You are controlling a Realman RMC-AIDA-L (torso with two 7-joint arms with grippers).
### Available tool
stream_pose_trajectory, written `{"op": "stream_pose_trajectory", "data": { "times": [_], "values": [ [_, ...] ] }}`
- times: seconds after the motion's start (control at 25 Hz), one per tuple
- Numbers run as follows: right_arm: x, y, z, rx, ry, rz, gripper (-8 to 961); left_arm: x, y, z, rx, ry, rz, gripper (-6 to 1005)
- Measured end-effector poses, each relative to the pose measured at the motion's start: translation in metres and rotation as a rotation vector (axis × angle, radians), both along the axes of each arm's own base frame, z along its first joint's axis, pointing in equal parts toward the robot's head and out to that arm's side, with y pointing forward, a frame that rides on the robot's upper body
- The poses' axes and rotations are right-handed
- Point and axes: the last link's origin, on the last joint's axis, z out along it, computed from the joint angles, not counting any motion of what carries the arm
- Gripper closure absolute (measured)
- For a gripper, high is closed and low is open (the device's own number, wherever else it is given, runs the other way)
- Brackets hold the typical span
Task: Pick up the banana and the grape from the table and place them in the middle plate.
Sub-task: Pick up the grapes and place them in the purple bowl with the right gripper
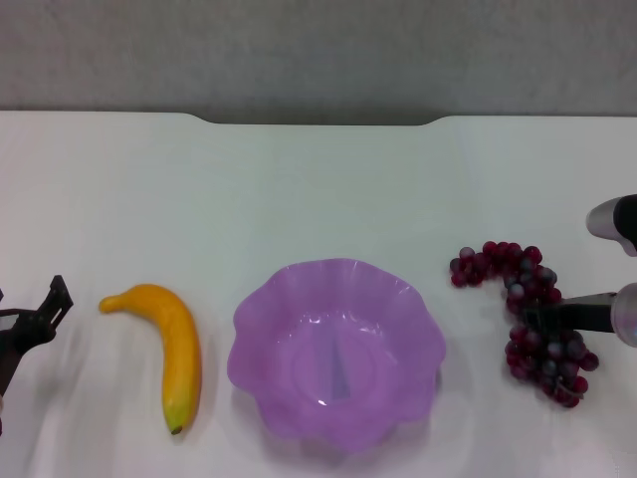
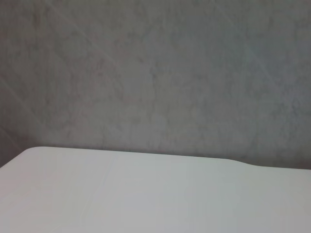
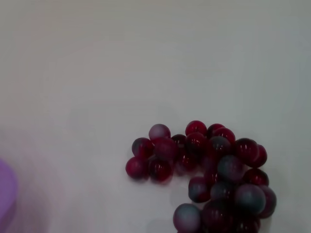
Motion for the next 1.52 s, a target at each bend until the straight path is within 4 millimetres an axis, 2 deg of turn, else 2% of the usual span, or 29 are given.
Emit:
{"op": "stream_pose_trajectory", "data": {
  "times": [0.68, 1.52],
  "values": [
    [-0.005, 0.000, 0.002, 0.044, 0.004, 0.041, 540, -0.002, -0.002, 0.001, 0.005, 0.000, 0.004, 137],
    [-0.032, -0.013, 0.020, 0.202, 0.005, 0.223, 557, -0.002, -0.003, 0.001, 0.004, 0.001, 0.005, 137]
  ]
}}
